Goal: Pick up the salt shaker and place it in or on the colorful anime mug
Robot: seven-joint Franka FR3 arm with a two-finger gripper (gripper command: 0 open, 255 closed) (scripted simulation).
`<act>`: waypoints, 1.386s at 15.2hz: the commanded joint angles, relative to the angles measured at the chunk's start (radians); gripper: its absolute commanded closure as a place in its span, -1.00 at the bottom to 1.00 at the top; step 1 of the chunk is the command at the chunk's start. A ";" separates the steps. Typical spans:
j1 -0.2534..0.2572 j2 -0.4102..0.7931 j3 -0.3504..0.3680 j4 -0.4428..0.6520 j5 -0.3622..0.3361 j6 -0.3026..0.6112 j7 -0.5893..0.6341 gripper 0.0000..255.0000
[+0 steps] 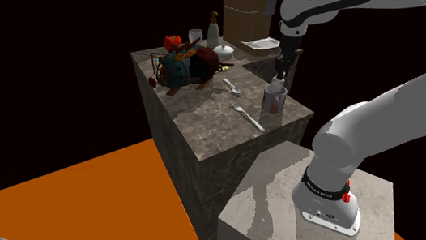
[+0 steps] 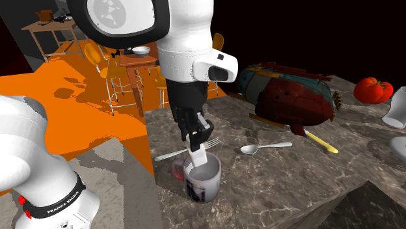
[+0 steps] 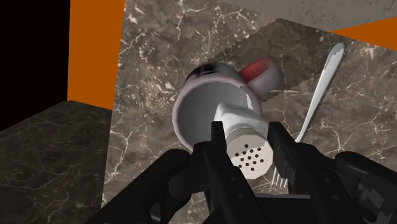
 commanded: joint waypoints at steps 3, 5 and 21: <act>0.000 0.000 0.000 -0.001 0.000 0.001 0.000 1.00; 0.000 0.000 0.000 -0.001 0.000 0.001 0.000 -1.00; 0.006 -0.019 0.025 0.112 0.016 -0.131 -0.002 -1.00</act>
